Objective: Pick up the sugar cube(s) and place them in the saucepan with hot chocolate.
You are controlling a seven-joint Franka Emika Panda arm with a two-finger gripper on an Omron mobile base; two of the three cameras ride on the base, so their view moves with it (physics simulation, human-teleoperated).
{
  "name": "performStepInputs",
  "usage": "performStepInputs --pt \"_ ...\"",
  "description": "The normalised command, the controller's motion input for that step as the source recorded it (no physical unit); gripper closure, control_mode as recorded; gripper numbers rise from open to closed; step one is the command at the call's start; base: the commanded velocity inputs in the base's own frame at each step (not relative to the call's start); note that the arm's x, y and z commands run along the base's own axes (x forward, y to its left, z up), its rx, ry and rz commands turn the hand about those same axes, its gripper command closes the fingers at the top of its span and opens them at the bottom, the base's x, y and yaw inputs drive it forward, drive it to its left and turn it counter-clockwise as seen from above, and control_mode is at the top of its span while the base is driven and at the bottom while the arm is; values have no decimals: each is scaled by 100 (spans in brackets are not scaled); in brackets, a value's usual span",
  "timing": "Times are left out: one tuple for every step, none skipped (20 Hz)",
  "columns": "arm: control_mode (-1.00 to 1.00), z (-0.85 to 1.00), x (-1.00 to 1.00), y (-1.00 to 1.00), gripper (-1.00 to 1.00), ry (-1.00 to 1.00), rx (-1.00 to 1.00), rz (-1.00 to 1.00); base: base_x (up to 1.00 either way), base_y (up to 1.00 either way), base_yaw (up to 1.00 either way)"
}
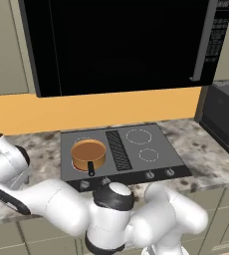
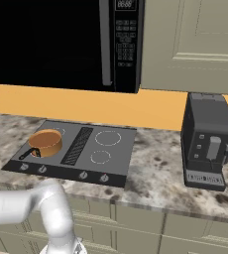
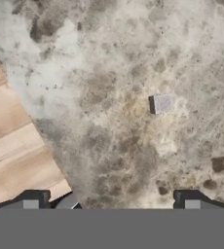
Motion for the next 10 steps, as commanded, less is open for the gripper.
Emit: performStepInputs --pt "-100 -19 20 0 -100 0 -11 -4 0 0 0" --pt "-100 -19 21 0 -100 0 -11 -4 0 0 0" --pt "-100 -19 19 0 -100 0 -10 -3 0 0 0" --pt "-100 -19 19 0 -100 0 -10 -2 0 0 0" --pt "-100 -18 21 0 -100 0 -9 -1 0 0 0" --pt "-100 -16 21 0 -100 0 -8 -1 0 0 0" --pt "-100 -17 21 2 -100 0 -7 0 0 0 0" --pt "-100 -16 21 1 -100 0 -6 0 0 0 0" --pt "-100 -17 21 1 -100 0 -7 0 0 0 0" --pt "-100 -20 19 3 -100 0 -7 0 0 0 0"
